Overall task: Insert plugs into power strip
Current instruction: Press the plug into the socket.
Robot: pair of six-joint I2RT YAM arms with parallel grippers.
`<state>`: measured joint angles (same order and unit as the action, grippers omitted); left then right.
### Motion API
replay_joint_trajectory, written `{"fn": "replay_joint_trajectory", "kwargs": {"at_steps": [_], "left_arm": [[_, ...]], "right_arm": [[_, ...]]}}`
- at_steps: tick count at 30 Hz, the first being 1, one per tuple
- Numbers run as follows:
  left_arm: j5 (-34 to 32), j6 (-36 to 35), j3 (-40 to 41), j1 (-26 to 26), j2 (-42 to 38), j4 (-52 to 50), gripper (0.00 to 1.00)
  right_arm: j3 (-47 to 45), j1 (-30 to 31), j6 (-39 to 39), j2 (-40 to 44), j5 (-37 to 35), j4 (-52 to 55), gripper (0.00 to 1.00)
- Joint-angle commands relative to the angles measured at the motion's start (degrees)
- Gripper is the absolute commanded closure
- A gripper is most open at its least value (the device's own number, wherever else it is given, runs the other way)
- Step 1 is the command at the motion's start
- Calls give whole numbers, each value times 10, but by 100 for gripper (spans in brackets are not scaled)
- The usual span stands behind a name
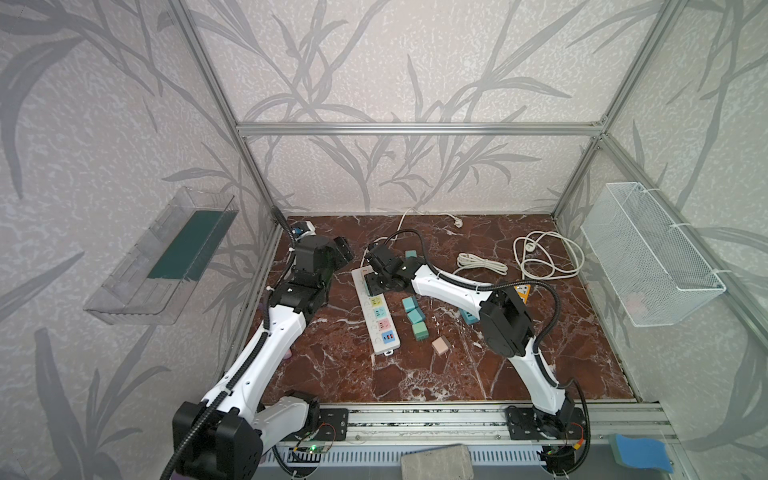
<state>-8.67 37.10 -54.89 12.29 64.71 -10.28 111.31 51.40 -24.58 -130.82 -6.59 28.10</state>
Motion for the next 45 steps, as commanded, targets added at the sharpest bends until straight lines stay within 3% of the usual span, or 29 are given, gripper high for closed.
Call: {"fn": "replay_joint_trajectory", "kwargs": {"at_steps": [1, 13, 23, 29, 36, 40, 43, 45], "left_arm": [[-1, 6, 8, -2, 3, 6, 15], [6, 8, 8, -3, 4, 9, 15], [48, -2, 11, -3, 7, 35, 15], [98, -24, 16, 0, 20, 67, 16], [104, -49, -16, 50, 62, 20, 22], [11, -117, -73, 144, 93, -76, 22], [29, -68, -94, 168, 124, -128, 25], [59, -34, -90, 177, 149, -137, 33]], "right_arm": [[-14, -13, -2, -6, -7, 32, 41], [-11, -8, -4, -18, 22, 47, 44], [-19, -8, 16, 111, 35, 25, 39], [-261, -13, 10, 286, -17, -60, 39], [-538, -55, -24, 498, -60, -41, 39], [-637, -97, -41, 595, -47, -24, 39], [-678, -123, -46, 645, -47, -24, 39], [-690, -141, -46, 659, -43, -24, 39]]}}
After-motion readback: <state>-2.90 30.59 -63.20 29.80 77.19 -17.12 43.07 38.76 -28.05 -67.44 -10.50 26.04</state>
